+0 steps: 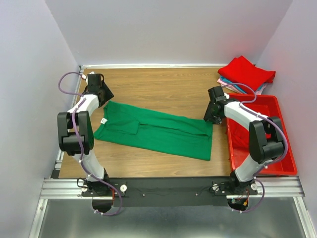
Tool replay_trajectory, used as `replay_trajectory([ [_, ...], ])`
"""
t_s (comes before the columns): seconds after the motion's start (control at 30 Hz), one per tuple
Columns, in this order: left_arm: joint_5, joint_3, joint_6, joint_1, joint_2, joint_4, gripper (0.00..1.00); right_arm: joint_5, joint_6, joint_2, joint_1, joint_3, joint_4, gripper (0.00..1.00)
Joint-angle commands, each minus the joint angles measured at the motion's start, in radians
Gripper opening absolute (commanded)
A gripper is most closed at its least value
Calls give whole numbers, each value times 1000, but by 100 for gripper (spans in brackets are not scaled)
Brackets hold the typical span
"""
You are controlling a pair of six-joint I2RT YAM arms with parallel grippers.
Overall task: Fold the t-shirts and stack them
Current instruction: Fold the tshirt
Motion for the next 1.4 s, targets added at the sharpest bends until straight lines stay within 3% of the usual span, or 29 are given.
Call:
replay_trajectory([
  [0.0, -19, 61, 15, 11, 83, 21, 56, 45, 26, 19, -17, 28, 13, 52],
  [0.43, 24, 128, 9, 11, 230, 18, 54, 32, 30, 82, -44, 37, 51, 52],
  [0.57, 26, 121, 12, 11, 253, 23, 50, 28, 29, 102, -46, 48, 65, 48],
  [0.63, 26, 116, 16, 11, 258, 26, 43, 31, 30, 110, -46, 48, 68, 41],
  [0.7, 26, 112, 22, 11, 267, 28, 24, 32, 33, 118, -46, 43, 66, 35],
  [0.77, 26, 110, 24, 14, 273, 29, 11, 41, 44, 116, -48, 36, 66, 20],
  [0.83, 26, 107, 27, 17, 278, 31, 5, 55, 49, 105, -48, 20, 66, 13],
  [0.9, 26, 107, 30, 26, 276, 29, 0, 64, 49, 96, -48, 11, 63, 13],
  [1.3, 26, 99, 29, 66, 238, 34, 0, 118, 84, 58, -61, -32, 28, 6],
  [1.37, 90, 96, 33, 66, 244, 52, 0, 109, 81, 64, -61, -23, 28, 6],
])
